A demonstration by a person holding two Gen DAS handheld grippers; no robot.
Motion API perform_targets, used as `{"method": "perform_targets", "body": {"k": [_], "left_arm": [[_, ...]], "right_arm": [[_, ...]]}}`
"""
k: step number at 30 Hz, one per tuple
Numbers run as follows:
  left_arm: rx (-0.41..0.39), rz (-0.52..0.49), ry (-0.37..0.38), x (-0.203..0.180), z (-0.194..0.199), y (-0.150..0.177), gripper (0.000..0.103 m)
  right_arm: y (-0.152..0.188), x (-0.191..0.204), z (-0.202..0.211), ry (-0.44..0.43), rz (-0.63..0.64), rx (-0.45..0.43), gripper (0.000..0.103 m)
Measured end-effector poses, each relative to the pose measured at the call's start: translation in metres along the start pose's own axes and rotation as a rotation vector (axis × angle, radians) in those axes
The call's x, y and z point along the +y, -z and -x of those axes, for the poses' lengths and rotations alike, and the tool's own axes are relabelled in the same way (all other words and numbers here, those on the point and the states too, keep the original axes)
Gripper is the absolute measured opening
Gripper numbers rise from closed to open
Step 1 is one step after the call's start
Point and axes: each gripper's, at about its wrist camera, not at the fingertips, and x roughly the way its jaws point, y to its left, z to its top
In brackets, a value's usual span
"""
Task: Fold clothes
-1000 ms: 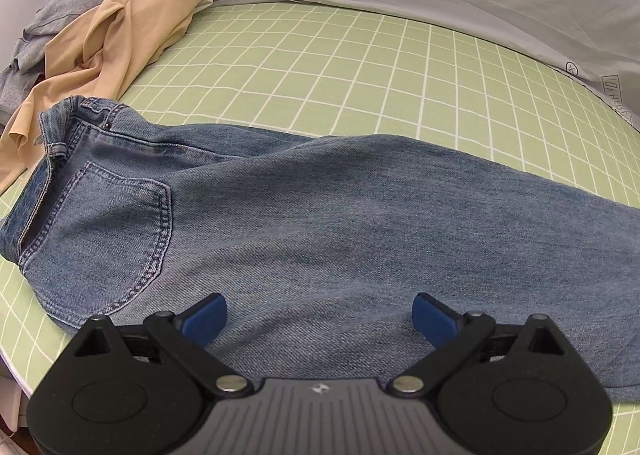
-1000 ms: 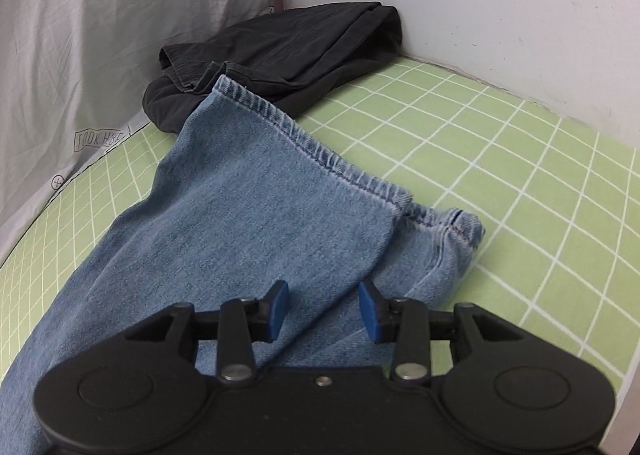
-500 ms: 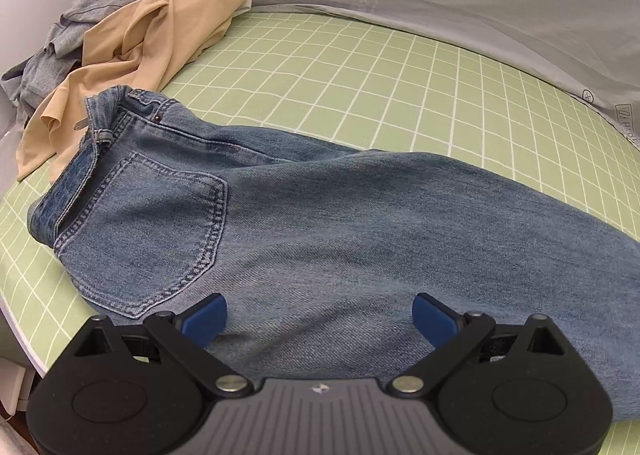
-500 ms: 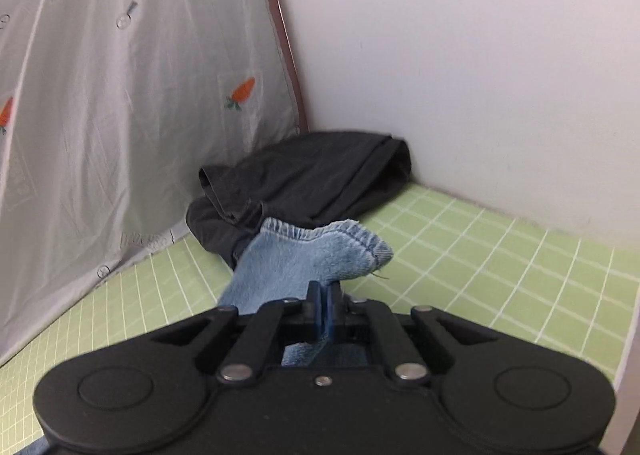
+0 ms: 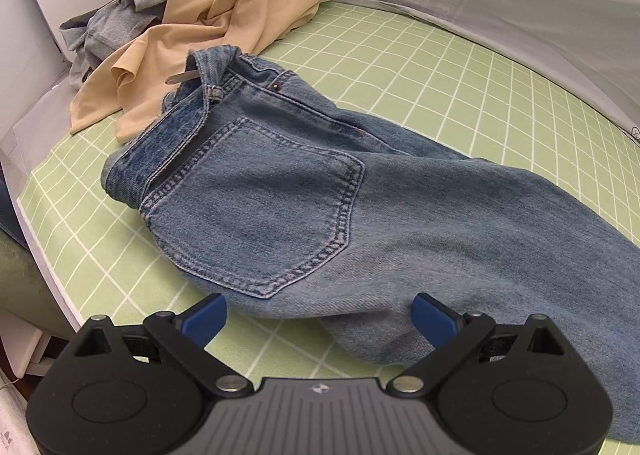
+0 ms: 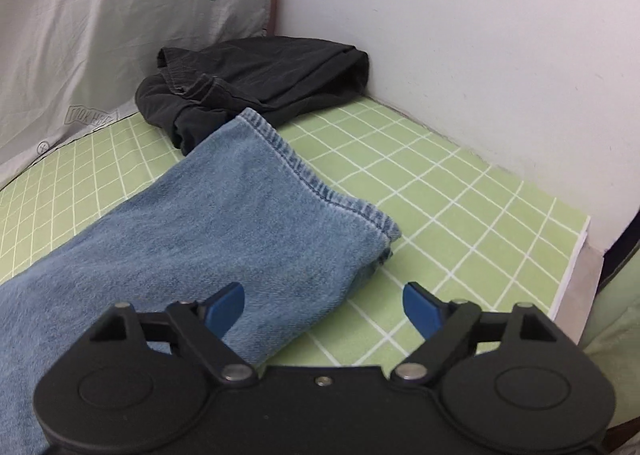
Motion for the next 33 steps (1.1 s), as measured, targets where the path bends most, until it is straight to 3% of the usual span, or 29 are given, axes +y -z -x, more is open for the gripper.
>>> {"method": "perform_targets", "body": {"k": [2,7,10,14,20,24,27,30,33], "left_arm": [[0.013,0.025,0.0,0.014,-0.004,-0.002,0.098],[0.02,0.069,0.002,0.046,-0.015,-0.015,0.099],[0.023,0.079,-0.014,0.064,-0.023,-0.027,0.099],[0.037,0.103,-0.026,0.094,-0.041,-0.046,0.099],[0.049,0.194,0.001,0.14,-0.069,-0.073,0.099],[0.016,0.225,0.029,0.166,-0.076,-0.086,0.099],[-0.053,0.148,0.054,0.174,-0.069,-0.091,0.089],[-0.118,0.102,0.101,0.178,-0.06,-0.094,0.067],[-0.126,0.107,0.102,0.178,-0.057,-0.097,0.064]], "right_arm": [[0.004,0.017,0.006,-0.023,0.047,-0.008,0.103],[0.013,0.061,0.02,-0.08,0.164,-0.029,0.103],[0.026,0.101,0.014,-0.161,0.224,0.029,0.103],[0.044,0.149,0.008,-0.198,0.27,0.074,0.103],[0.064,0.194,0.002,-0.153,0.277,0.113,0.103],[0.069,0.196,0.001,-0.112,0.2,0.122,0.103],[0.072,0.197,0.003,-0.092,0.186,0.115,0.103],[0.078,0.201,0.004,-0.065,0.177,0.1,0.103],[0.083,0.204,0.005,-0.048,0.165,0.086,0.103]]}}
